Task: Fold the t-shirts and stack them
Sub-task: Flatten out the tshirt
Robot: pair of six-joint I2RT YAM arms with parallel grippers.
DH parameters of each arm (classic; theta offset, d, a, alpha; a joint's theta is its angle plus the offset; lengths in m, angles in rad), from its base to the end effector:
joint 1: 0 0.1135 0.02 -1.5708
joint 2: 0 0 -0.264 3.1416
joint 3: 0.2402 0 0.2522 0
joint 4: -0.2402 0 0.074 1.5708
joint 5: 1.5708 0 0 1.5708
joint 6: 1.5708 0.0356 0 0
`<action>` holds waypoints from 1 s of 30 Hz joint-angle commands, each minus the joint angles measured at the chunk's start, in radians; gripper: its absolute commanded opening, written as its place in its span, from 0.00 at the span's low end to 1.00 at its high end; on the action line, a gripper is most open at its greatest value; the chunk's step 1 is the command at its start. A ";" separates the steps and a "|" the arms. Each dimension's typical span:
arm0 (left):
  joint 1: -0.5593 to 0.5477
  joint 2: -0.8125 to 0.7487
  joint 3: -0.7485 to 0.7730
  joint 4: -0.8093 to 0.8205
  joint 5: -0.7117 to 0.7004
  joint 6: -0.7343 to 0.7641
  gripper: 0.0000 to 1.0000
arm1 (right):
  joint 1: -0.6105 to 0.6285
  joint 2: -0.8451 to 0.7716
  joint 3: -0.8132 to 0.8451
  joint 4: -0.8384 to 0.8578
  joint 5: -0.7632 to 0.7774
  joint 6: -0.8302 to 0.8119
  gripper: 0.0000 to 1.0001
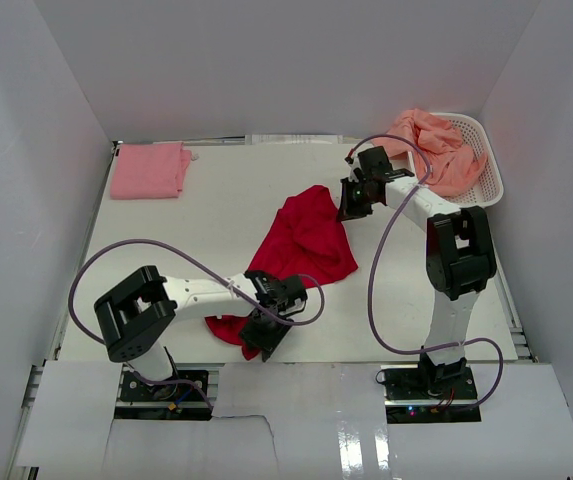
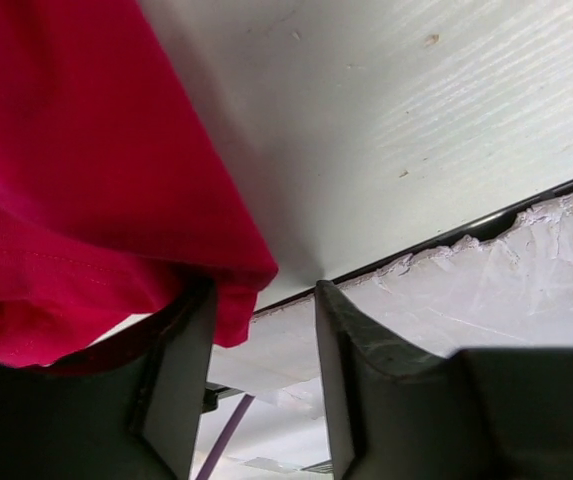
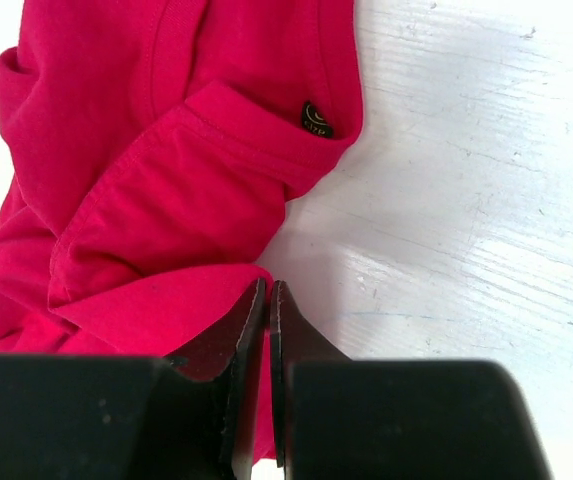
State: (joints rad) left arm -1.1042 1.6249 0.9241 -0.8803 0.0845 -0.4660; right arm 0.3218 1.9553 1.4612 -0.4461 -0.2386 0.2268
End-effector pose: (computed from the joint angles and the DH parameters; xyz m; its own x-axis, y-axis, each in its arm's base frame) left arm 0.1139 -0.2327 0.1555 -0.8015 0.5961 0.0471 0.5926 0.8024 -0.0708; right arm 0.4026 0.1431 0.2072 -0.8454 -0.0515 -0.5316 -0.2560 0.9127 0.3186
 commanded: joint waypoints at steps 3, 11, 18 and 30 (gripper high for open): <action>0.024 -0.003 -0.018 0.040 0.050 0.021 0.51 | -0.009 -0.053 -0.010 0.004 -0.010 -0.015 0.08; 0.056 0.012 -0.024 0.043 0.066 0.021 0.42 | -0.012 -0.064 -0.016 0.004 -0.014 -0.018 0.08; 0.064 0.050 -0.019 0.043 0.060 0.021 0.11 | -0.012 -0.095 -0.032 0.007 -0.025 -0.015 0.08; 0.063 0.055 0.015 0.009 -0.064 0.009 0.00 | -0.013 -0.193 -0.044 -0.002 -0.041 -0.010 0.08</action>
State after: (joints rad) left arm -1.0374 1.6684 0.9417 -0.9070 0.1341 -0.4538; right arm 0.3149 1.8091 1.4090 -0.4484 -0.2657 0.2260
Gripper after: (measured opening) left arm 0.074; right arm 0.087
